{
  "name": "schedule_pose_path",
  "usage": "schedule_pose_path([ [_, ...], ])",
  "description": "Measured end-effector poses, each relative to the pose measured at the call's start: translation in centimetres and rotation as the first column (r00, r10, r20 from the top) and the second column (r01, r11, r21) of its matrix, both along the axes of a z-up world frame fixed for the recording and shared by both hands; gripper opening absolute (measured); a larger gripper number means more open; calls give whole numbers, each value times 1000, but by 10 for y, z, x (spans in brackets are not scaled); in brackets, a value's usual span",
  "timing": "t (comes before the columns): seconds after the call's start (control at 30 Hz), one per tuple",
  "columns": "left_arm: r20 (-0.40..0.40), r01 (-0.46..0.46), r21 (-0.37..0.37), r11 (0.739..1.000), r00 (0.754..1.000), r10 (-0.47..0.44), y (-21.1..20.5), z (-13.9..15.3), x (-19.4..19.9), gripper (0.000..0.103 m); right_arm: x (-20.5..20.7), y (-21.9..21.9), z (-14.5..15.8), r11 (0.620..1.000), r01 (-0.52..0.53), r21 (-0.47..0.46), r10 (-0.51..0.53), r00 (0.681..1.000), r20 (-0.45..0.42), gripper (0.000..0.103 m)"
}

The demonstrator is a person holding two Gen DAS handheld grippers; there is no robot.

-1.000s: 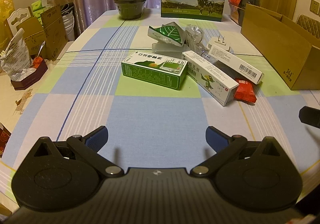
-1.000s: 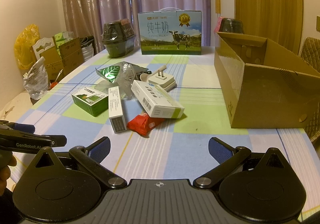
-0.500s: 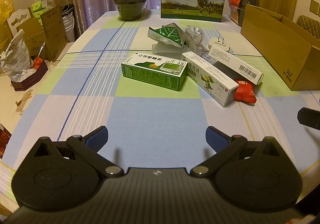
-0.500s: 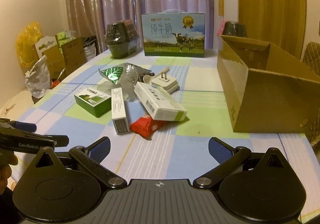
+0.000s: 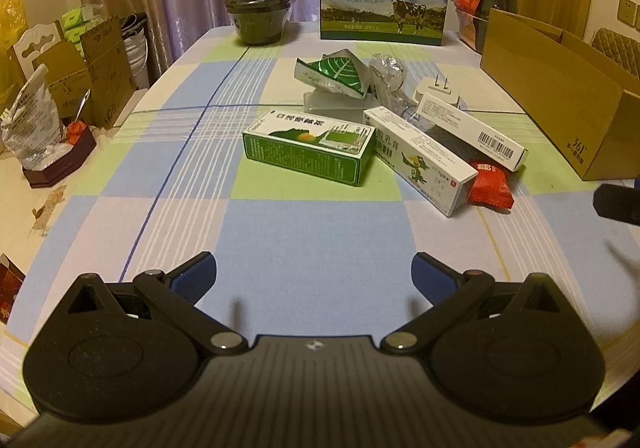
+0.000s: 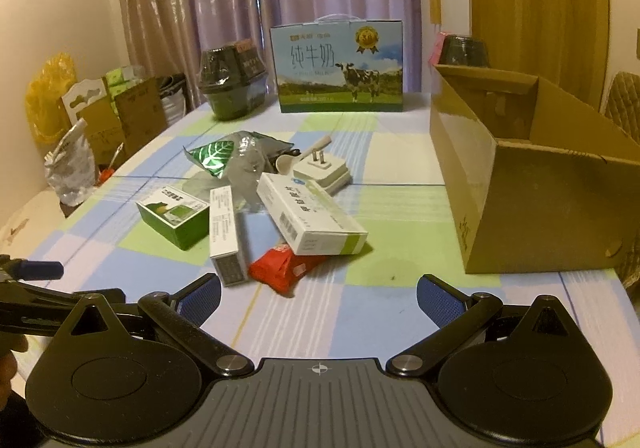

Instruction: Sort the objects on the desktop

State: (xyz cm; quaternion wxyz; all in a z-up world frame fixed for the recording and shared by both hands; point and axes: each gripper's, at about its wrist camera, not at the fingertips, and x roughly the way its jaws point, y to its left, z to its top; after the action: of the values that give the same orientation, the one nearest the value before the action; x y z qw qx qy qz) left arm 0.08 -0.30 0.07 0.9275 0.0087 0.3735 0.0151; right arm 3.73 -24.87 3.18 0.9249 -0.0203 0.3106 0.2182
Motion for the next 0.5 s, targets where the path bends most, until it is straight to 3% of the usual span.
schedule_pose_path([
  [0.07, 5, 8, 2, 1000, 1000, -8, 0, 2, 1, 102, 4, 0, -1, 1000, -6, 2, 6, 1000, -4, 101],
  [0.1, 7, -66, -1, 998, 998, 66, 0, 2, 2, 102, 6, 0, -1, 1000, -11, 2, 11, 1000, -6, 101],
  [0.5, 7, -36, -12, 999, 999, 36, 0, 4, 23, 102, 41, 10, -13, 997, -72, -31, 72, 997, 2, 101],
])
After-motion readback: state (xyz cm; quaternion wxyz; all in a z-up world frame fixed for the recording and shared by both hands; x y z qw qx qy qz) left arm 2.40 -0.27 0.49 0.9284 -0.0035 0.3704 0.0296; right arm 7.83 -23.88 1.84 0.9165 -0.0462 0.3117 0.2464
